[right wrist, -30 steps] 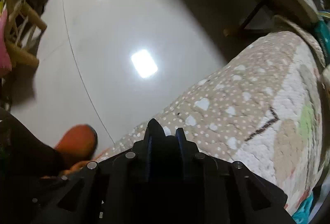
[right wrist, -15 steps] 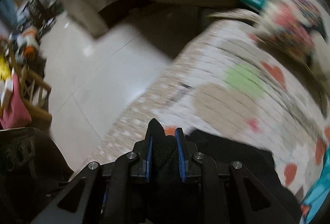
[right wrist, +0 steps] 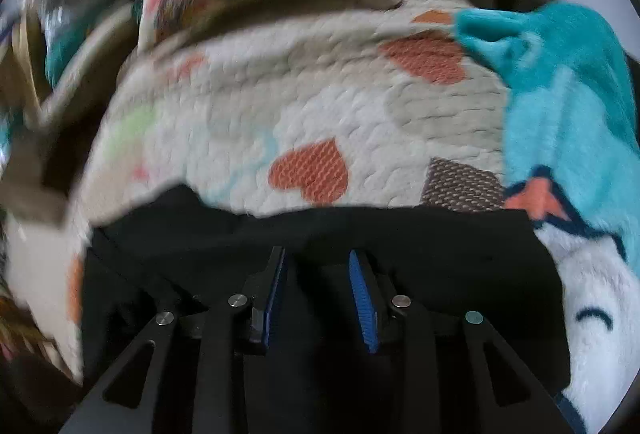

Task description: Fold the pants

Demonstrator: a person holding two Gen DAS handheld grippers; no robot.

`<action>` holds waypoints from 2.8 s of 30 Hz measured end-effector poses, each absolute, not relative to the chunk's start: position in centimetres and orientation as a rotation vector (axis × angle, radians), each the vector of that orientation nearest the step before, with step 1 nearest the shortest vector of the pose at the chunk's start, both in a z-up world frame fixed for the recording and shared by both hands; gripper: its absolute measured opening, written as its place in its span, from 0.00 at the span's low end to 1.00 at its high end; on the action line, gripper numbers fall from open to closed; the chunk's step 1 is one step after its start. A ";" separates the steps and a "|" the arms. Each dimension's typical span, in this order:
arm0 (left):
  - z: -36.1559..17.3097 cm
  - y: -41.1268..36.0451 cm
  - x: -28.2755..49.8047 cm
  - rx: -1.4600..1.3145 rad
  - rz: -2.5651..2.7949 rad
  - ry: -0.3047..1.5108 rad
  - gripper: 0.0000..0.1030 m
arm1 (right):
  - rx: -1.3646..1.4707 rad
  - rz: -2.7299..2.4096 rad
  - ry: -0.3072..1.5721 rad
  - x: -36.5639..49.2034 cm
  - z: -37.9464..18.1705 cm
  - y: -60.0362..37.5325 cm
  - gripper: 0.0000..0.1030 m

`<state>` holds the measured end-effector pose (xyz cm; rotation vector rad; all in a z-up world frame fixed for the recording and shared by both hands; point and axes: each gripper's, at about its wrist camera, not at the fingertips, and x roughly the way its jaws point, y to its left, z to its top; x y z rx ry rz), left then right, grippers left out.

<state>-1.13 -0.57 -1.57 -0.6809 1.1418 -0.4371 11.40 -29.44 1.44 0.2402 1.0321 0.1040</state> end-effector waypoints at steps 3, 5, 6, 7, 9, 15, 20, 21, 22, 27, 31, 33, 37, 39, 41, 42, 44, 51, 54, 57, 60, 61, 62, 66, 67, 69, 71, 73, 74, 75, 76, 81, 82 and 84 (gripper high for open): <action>-2.2 2.7 -0.4 -0.754 -0.299 1.112 0.34 | 0.247 0.311 0.961 10.6 3.5 -25.7 0.36; -2.5 3.7 0.1 -0.750 -0.231 1.098 0.34 | 0.276 0.487 0.984 9.8 3.3 -22.3 0.36; -2.7 3.9 0.3 -0.737 -0.205 1.091 0.34 | 0.291 0.536 1.005 9.6 2.7 -21.3 0.36; -2.9 4.0 0.5 -0.727 -0.189 1.090 0.34 | 0.297 0.571 1.042 9.4 1.8 -20.3 0.36; -3.5 4.0 1.0 -0.724 -0.176 1.103 0.34 | 0.240 0.525 1.152 9.3 -0.7 -19.1 0.35; -5.3 2.3 2.5 -0.722 -0.210 1.109 0.43 | 0.191 0.274 1.166 9.1 -0.3 -21.9 0.27; -5.0 1.4 2.0 -0.645 -0.277 1.055 0.52 | 0.092 0.316 1.078 9.9 2.2 -20.2 0.44; -5.0 1.1 1.9 -0.617 -0.294 1.051 0.52 | 0.098 0.363 1.077 10.5 2.4 -19.8 0.46; -5.0 0.7 1.9 -0.590 -0.306 1.048 0.50 | 0.095 0.396 1.076 10.9 2.6 -18.9 0.47; -5.8 0.5 2.1 -0.568 -0.348 1.081 0.14 | -0.015 0.490 1.135 14.2 1.4 -11.2 0.53; -5.9 1.1 2.4 -0.604 -0.357 1.094 0.13 | -0.177 0.451 1.264 15.9 -2.0 -6.5 0.50; -6.1 1.7 2.5 -0.642 -0.364 1.104 0.12 | -0.229 0.452 1.246 15.4 -1.7 -4.9 0.20; -6.1 3.0 2.6 -0.686 -0.369 1.119 0.11 | -0.228 0.433 1.256 15.2 -1.2 -3.9 0.09; -6.0 3.9 2.6 -0.704 -0.365 1.118 0.11 | -0.196 0.421 1.265 15.4 -1.1 -3.8 0.08; -5.7 5.3 2.6 -0.726 -0.340 1.106 0.11 | -0.153 0.421 1.269 16.0 -1.0 -3.5 0.07; -5.5 5.9 2.5 -0.731 -0.325 1.100 0.11 | -0.134 0.427 1.270 16.2 -0.8 -3.2 0.07; -5.2 7.9 2.2 -0.749 -0.270 1.081 0.11 | -0.116 0.447 1.269 16.8 -0.4 -2.0 0.07; -5.3 12.6 1.2 -0.787 -0.090 1.047 0.12 | -0.123 0.497 1.275 17.3 -0.8 3.3 0.10; -5.5 13.3 0.9 -0.843 -0.085 1.039 0.12 | -0.058 0.504 1.242 17.6 0.1 2.2 0.13; -4.9 13.9 0.4 -0.822 -0.052 0.994 0.12 | 0.070 0.462 1.158 17.1 2.9 -2.8 0.24; -3.0 13.3 -0.5 -0.749 -0.026 0.905 0.12 | 0.074 0.414 1.088 15.1 4.7 -7.6 0.24; -2.4 12.9 -0.5 -0.721 -0.029 0.880 0.12 | 0.090 0.408 1.074 14.0 4.9 -9.2 0.24; -1.8 12.4 -0.3 -0.688 -0.037 0.856 0.15 | 0.126 0.413 1.073 13.2 4.7 -10.4 0.24; -1.3 8.8 0.6 -0.531 -0.087 0.862 0.32 | 0.191 0.459 1.129 9.6 1.8 -12.0 0.24; -1.8 8.1 1.0 -0.503 -0.090 0.899 0.35 | 0.182 0.444 1.148 9.3 1.1 -11.9 0.24; -4.1 6.6 1.6 -0.414 -0.101 1.035 0.39 | 0.135 0.368 1.189 8.5 -1.0 -12.2 0.24; -4.6 5.8 1.5 -0.345 -0.088 1.033 0.40 | 0.136 0.318 1.153 7.3 -1.5 -14.1 0.37; -4.2 5.0 1.4 -0.290 -0.092 1.022 0.47 | 0.072 0.198 1.124 6.3 -1.2 -15.6 0.41; -4.2 4.8 1.3 -0.284 -0.091 1.018 0.47 | 0.073 0.147 1.094 5.4 -0.7 -17.2 0.42; -4.1 5.0 1.2 -0.302 -0.083 1.006 0.47 | 0.122 0.132 1.072 4.7 -0.2 -18.7 0.42; -3.7 5.2 1.1 -0.331 -0.087 0.992 0.47 | 0.194 0.115 1.050 4.1 0.2 -20.5 0.42; -0.4 4.6 0.8 -0.346 -0.132 0.888 0.47 | 0.601 -0.019 0.950 -0.1 0.8 -29.8 0.45; 0.4 4.0 1.0 -0.353 -0.167 0.886 0.47 | 0.637 -0.039 0.939 -0.7 0.7 -30.6 0.45; 2.0 2.0 1.4 -0.324 -0.246 0.883 0.47 | 0.709 -0.065 0.918 -1.5 0.3 -31.9 0.45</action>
